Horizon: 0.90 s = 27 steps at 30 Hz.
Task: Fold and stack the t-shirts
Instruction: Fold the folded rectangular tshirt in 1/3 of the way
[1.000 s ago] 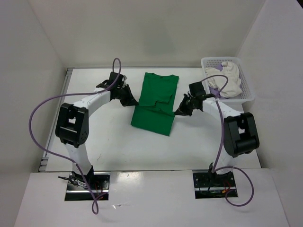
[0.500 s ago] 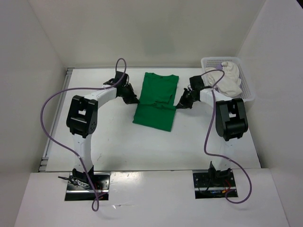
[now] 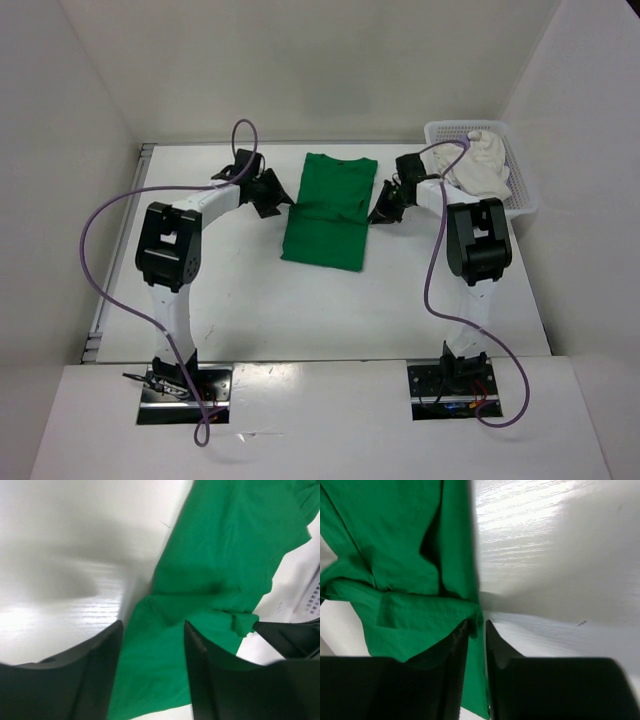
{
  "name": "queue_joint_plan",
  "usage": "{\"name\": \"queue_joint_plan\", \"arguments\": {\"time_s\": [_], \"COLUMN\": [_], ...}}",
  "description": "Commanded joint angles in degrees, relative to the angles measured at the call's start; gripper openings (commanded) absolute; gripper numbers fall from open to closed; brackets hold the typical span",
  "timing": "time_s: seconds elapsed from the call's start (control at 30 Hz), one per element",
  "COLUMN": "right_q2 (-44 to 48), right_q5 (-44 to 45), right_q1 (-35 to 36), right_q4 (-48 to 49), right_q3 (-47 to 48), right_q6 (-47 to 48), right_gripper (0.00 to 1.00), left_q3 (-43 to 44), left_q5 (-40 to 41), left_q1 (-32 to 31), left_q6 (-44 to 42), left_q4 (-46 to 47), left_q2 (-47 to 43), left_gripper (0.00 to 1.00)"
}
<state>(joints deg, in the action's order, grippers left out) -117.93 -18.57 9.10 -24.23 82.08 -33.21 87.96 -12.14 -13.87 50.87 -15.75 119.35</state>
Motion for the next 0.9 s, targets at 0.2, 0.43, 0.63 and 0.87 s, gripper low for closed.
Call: {"name": "queue_joint_plan", "arguments": {"time_s": [0.2, 0.43, 0.63, 0.87], "right_q2": [14.63, 16.51, 10.19, 9.3], "right_q5": [5.99, 3.54, 2.65, 6.0], "right_q1": [1.96, 12.86, 17.09, 19.2], "right_q4": [-3.72, 3.12, 7.18, 9.63], "right_q3": [-2.52, -11.94, -13.18, -20.9], "right_q6": [3.15, -2.64, -5.64, -5.64], "right_gripper": [0.41, 0.06, 0.03, 0.02], "left_q3": [-12.98, -18.62, -20.45, -35.3], "left_q5": [-4.21, -7.02, -3.24, -3.42], "left_q1": [-4.93, -7.84, -7.84, -7.84], "left_q6": [-0.51, -2.6, -4.47, -0.51], "left_q4": [7.66, 9.16, 9.16, 12.23], "left_q2": [-16.25, -11.43, -8.43, -12.56], "left_gripper": [0.43, 0.35, 0.31, 0.31]}}
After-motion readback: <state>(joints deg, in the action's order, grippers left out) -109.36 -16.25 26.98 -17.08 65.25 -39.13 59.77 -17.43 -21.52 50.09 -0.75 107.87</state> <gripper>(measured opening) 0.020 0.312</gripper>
